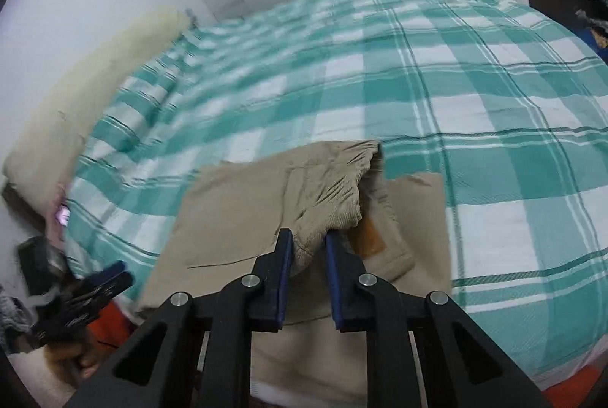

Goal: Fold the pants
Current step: 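Grasp the waistband with the right gripper and fold it over the pants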

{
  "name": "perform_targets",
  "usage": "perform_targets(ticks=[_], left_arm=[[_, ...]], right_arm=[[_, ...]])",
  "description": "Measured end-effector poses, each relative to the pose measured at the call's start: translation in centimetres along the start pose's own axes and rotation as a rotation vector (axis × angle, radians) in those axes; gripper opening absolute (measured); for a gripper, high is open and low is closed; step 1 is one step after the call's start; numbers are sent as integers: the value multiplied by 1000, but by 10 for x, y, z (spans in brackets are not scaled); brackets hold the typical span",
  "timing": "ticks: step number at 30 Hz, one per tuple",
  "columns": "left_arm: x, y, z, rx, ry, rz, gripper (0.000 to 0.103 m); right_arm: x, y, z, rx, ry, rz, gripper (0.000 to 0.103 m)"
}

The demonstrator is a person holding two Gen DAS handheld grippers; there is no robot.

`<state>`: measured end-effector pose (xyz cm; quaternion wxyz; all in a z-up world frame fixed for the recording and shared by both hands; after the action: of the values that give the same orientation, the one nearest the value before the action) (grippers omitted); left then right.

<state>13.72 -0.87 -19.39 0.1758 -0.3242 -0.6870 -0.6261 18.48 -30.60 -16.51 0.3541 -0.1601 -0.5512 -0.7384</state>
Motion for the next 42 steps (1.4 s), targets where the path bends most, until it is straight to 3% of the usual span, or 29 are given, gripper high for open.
perform_targets(ticks=[4, 6, 7, 9, 12, 16, 23, 26, 29, 33, 39, 42], left_arm=[[-10, -10, -9, -40, -5, 33, 64], [-9, -8, -6, -15, -25, 33, 64], [-11, -8, -3, 4, -35, 37, 64], [-13, -10, -1, 31, -45, 46, 64], [-12, -12, -3, 21, -42, 39, 64], [-9, -13, -5, 8, -39, 28, 64], [-3, -11, -5, -6, -13, 17, 67], [-4, -11, -4, -10, -7, 22, 67], [-3, -10, -3, -21, -1, 18, 67], [-5, -11, -2, -17, 0, 23, 67], [-6, -10, -2, -25, 0, 23, 68], [-2, -9, 2, -3, -3, 14, 68]], right_arm=[[-20, -27, -34, -177, -6, 97, 24], [-14, -30, -43, -266, 27, 86, 38], [-11, -31, -46, -306, 53, 82, 50], [-8, -33, -52, -380, 97, 91, 57], [-21, -39, -58, -417, 95, 146, 58], [-40, -32, -59, -411, 80, 134, 60], [-43, -29, -59, -351, 79, 116, 33], [-39, -26, -55, -354, 88, 98, 34], [-41, -32, -60, -420, 52, 128, 44], [-36, -35, -54, -410, 18, 156, 56], [-54, -34, -52, -377, -22, 191, 56], [-63, -30, -57, -397, -22, 162, 43]])
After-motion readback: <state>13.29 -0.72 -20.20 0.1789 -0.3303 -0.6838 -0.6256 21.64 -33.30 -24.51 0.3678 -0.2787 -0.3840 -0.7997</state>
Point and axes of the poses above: each gripper's, at about its wrist camera, not at the fingertips, and x roughly against the way its jaws point, z to its left, y to its top, the point moved 6 cm from there along -x, roughly the way its jaws point, and after that the axes turned 12 degrees about -z, right-handed, at the moved point
